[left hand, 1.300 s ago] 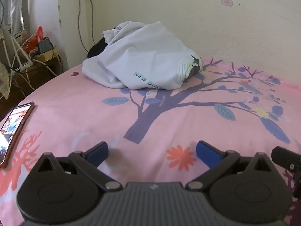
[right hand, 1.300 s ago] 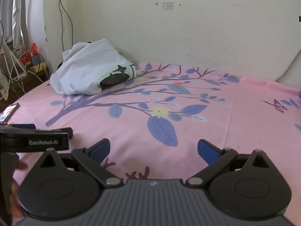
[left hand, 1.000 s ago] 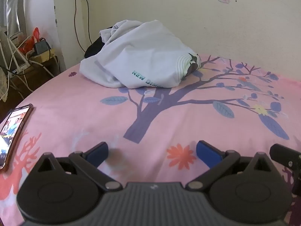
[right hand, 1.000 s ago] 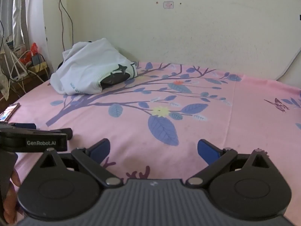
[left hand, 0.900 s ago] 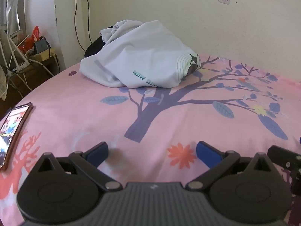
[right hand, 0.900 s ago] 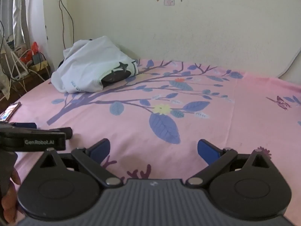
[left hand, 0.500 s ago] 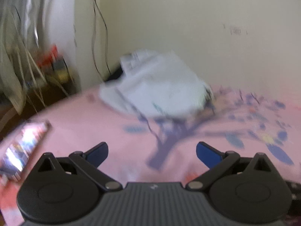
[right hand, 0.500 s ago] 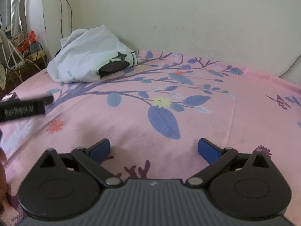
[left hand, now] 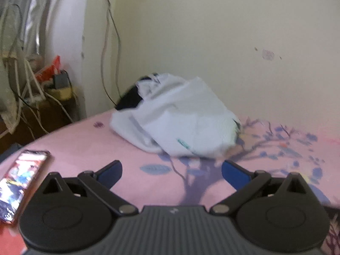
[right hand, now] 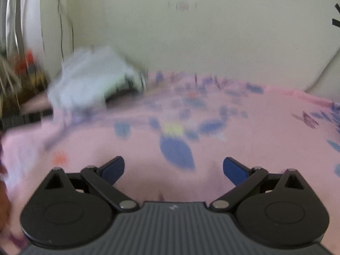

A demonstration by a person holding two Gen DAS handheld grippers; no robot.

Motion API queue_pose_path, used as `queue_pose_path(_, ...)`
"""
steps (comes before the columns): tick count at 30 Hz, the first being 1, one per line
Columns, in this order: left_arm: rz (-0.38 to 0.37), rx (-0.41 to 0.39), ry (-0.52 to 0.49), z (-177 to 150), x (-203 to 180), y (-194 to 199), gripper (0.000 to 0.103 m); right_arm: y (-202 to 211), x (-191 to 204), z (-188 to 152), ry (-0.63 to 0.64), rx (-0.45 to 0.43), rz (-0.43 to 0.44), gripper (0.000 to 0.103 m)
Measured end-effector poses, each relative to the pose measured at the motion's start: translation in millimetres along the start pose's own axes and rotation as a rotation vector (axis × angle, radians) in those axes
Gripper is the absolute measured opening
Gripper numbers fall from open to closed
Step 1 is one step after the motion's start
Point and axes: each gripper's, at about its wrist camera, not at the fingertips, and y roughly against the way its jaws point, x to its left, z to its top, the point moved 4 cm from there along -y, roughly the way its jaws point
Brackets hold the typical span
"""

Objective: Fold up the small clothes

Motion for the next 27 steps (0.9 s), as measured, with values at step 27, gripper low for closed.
queue_pose_path(27,0.114,-0.076,0.026,1,9,4,0.103,-4,40,29,0.091,-0.284,-0.011,0.095)
